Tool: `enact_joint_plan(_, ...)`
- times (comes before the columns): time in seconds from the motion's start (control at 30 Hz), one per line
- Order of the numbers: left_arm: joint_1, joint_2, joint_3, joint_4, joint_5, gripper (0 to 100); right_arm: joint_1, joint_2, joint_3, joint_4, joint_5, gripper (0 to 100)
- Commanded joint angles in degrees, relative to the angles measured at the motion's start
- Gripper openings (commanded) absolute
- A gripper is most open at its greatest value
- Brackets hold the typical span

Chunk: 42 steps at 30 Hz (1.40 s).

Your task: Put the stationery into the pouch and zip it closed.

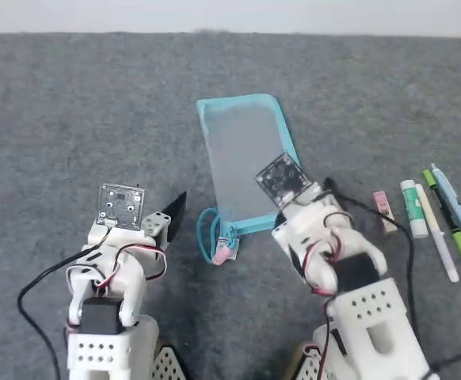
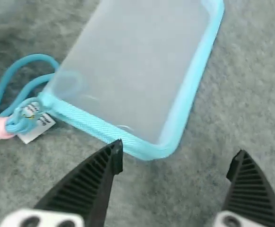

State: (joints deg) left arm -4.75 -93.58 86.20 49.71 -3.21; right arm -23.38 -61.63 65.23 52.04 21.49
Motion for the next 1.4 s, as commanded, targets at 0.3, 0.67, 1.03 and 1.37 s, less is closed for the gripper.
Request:
enact_joint_plan(0.3,-3.34,-0.44,-0.75,-4.84,1.85,29,-17.36,17.89,-10.81,4.44,-13.98,30.7)
enact_joint_plan(0.67,-14.68,-0.35,-0.57,-9.23,4.40,29,-28.44,35.03,-11.69,-9.54,-32.09,23.4)
enact_joint_plan(1.03,-14.59,-0.35,-0.48,-9.32,4.40,29,-28.44,38.37,-8.44,-24.13,-34.29,29.9)
enact_joint_plan(1.37,-14.59,-0.35,0.04,-9.49,4.40,29,-25.45,42.59,-9.14,-21.67,-31.82,9.1)
